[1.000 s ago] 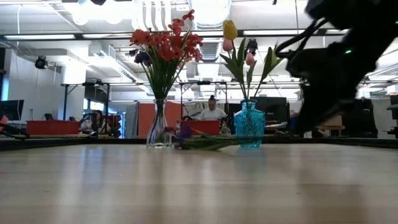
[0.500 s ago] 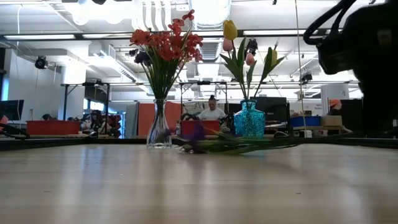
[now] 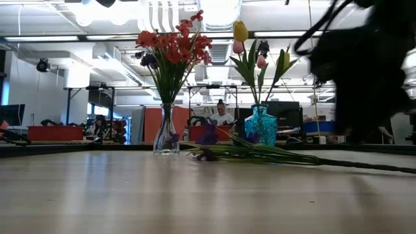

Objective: Sort flowers into vase by color
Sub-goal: Put the violet flowers into the transparent vase

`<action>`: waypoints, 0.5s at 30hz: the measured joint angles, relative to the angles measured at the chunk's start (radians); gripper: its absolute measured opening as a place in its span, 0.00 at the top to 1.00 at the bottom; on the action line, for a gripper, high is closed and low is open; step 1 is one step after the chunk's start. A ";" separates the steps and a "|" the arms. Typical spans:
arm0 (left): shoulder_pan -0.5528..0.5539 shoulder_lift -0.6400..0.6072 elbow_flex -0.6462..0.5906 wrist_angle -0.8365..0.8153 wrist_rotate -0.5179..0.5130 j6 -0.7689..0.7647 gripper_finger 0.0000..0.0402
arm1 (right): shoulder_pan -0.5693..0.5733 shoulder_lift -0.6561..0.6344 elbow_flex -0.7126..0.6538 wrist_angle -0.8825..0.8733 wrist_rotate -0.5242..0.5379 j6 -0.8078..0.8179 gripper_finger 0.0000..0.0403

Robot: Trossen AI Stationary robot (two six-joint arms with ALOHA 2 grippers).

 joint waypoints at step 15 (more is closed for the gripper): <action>0.000 0.030 0.000 0.002 -0.001 -0.008 0.47 | -0.243 0.337 0.333 -0.080 -0.010 -0.442 0.29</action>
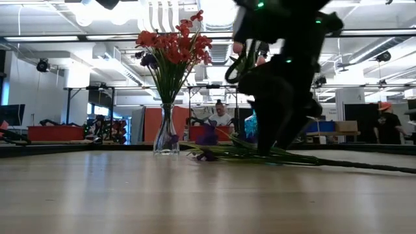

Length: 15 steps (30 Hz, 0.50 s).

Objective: Sort flowers into vase by color
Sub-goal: Put the violet flowers into the transparent vase

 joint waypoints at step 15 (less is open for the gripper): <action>0.000 0.003 -0.004 -0.011 -0.001 0.000 0.47 | 0.000 0.170 0.216 -0.186 -0.014 0.014 0.63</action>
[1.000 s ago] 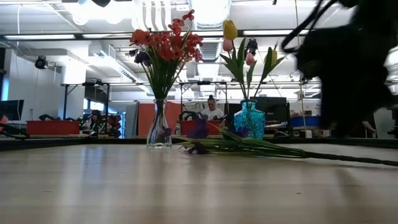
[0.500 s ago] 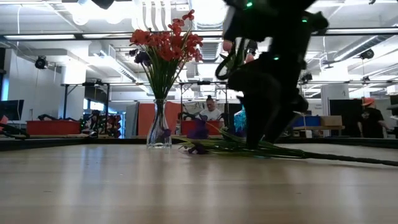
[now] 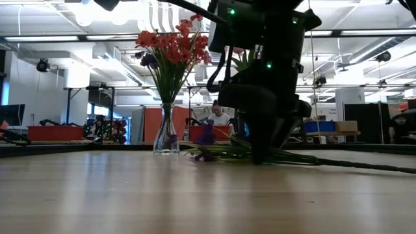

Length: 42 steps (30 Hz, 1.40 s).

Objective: Sort flowers into vase by color
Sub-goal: Put the violet flowers into the transparent vase

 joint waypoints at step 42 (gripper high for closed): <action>0.094 -0.209 -0.894 0.986 -0.089 -0.059 0.52 | -0.156 -0.720 -0.695 1.621 -0.165 -0.964 0.96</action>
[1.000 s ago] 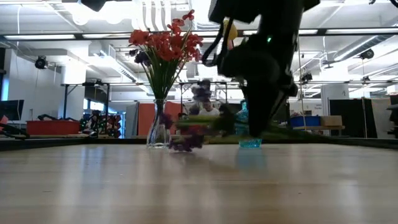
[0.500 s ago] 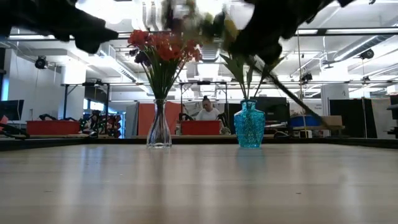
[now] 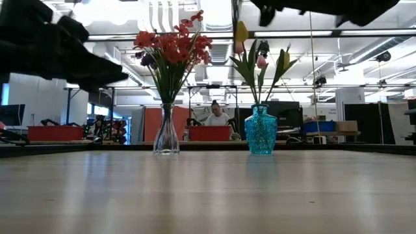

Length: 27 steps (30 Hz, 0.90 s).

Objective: Sort flowers into vase by color
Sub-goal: Put the violet flowers into the transparent vase

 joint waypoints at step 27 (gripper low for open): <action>0.462 0.721 0.050 0.591 0.498 0.141 0.79 | -0.065 0.203 0.183 0.041 -0.060 -0.148 0.96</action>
